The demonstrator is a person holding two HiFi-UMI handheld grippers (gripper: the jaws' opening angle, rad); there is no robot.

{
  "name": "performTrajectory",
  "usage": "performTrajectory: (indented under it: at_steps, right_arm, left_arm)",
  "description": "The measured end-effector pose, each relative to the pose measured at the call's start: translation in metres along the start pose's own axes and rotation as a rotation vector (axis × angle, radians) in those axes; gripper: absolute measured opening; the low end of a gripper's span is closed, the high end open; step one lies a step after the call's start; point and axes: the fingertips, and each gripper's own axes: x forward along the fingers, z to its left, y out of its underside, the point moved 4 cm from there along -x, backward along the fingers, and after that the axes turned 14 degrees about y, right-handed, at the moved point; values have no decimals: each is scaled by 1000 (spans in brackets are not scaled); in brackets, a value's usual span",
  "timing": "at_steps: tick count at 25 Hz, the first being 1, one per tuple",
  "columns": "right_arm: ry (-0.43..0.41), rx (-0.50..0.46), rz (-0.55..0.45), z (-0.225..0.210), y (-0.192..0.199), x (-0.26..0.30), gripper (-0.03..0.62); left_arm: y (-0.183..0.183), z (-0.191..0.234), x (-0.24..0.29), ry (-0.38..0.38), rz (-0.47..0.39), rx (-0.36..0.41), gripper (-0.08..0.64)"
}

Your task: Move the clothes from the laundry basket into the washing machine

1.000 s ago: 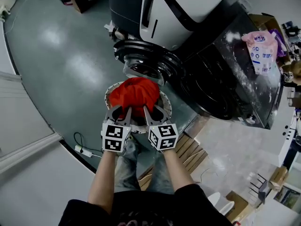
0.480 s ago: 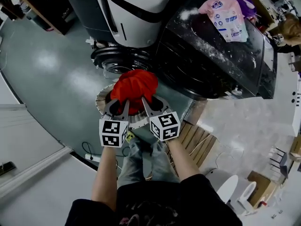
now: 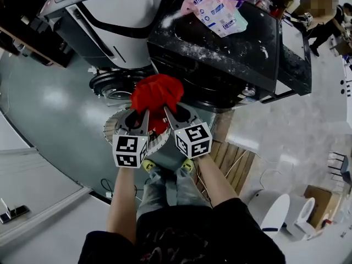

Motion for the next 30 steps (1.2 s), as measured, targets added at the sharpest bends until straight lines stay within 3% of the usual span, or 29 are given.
performTrajectory:
  at_steps: [8,16,23,30]
  right_arm:
    - [126,6,-90,-73,-59,-46,72]
    - [298,24,-146,-113,-91,-78,72]
    - [384,37,-184,-118,-103,-95,72]
    - [417,58,-163,-127,-86,-94,72]
  left_arm:
    - [-75,-56,48,125,-63,112,71]
    - [-118,-85,83,289,-105,179,71]
    - [-133,-95,89,385,-140,213,71]
    - [-119,-97,103,428,-122,221,71]
